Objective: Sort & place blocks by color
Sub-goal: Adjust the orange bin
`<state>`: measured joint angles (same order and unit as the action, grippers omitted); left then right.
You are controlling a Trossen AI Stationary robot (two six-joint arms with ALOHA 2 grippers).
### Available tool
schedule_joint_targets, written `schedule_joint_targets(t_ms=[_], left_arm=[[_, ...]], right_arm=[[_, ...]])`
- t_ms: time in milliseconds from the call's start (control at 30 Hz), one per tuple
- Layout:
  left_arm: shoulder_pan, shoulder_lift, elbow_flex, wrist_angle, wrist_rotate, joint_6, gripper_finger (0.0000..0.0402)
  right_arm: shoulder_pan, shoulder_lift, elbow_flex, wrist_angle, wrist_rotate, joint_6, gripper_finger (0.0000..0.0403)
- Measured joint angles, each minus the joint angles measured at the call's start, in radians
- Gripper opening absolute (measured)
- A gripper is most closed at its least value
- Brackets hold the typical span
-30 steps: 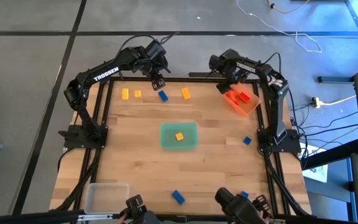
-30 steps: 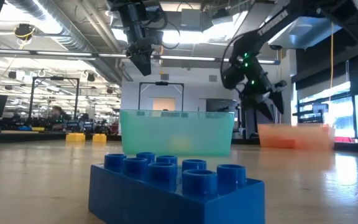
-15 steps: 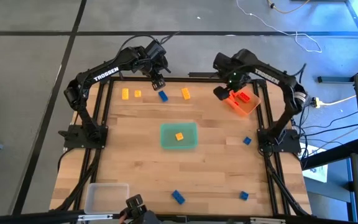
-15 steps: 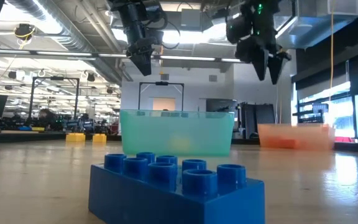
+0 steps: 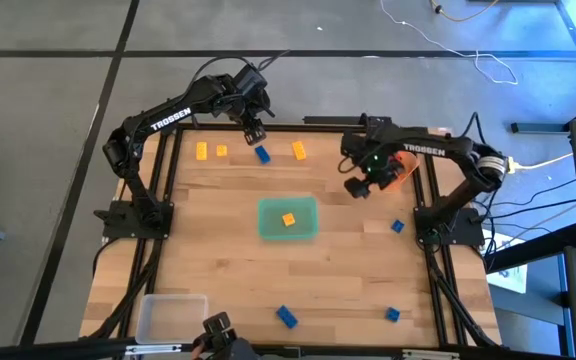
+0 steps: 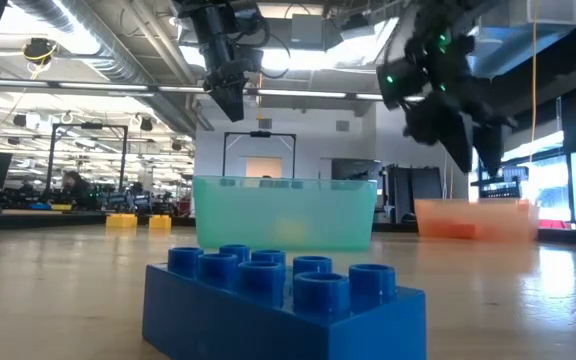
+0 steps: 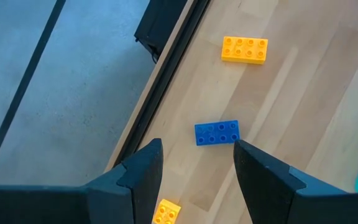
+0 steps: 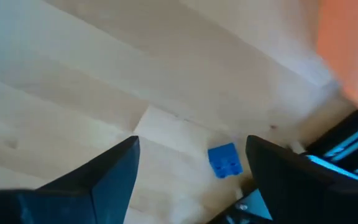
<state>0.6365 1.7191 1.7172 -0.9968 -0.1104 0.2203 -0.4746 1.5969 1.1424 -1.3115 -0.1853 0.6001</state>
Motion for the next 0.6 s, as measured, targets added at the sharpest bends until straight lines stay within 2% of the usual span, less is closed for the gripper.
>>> schedule_joint_targets(t_ms=[300, 600], left_arm=[[0.000, 0.000, 0.000, 0.004, 0.000, 0.026, 0.0188], [0.000, 0.000, 0.000, 0.004, 0.000, 0.025, 0.0188]], right_arm=[[-0.027, -0.023, -0.243, 0.175, 0.116, 0.051, 0.0296], [-0.081, -0.023, -0.303, 0.264, 0.265, 0.048, 0.0296]])
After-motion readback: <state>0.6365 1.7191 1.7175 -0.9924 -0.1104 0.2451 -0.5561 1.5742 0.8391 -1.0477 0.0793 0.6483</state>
